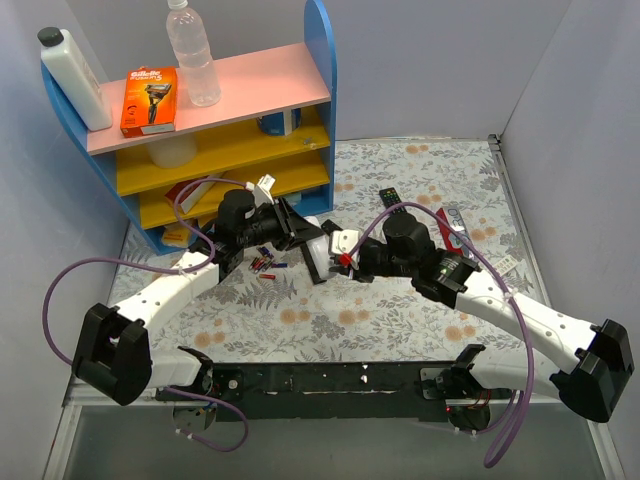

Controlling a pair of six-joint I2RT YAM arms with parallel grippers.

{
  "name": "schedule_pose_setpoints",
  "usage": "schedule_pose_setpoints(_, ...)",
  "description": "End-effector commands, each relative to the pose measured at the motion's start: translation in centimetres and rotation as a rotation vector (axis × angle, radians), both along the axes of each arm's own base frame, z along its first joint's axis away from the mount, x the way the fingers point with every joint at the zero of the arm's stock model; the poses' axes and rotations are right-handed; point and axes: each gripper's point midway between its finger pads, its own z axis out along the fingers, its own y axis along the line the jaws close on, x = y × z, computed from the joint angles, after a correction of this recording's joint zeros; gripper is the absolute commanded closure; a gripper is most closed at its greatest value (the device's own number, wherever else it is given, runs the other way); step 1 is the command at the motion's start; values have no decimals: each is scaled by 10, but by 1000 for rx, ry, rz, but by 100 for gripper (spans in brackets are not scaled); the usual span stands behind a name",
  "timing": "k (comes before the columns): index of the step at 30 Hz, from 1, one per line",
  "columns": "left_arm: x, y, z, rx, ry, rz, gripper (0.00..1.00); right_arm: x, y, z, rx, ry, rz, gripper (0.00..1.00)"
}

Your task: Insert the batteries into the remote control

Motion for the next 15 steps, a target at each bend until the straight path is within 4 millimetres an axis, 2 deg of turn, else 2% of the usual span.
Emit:
schedule_pose_setpoints(1, 0, -4, 28, -50, -44, -25, 100, 11, 1, 0, 21, -61, -47, 68)
schedule_pose_setpoints(8, -5, -6, 22, -51, -22, -46, 100, 22, -2, -8, 46, -76, -119, 76)
schedule_pose_setpoints(12, -8, -5, 6, -27, 17, -55, 100, 29, -7, -7, 76, -107, -169, 80)
schedule_pose_setpoints(15, -10, -5, -7, -9, 42, -65, 100, 28, -7, -15, 68, -89, -176, 81)
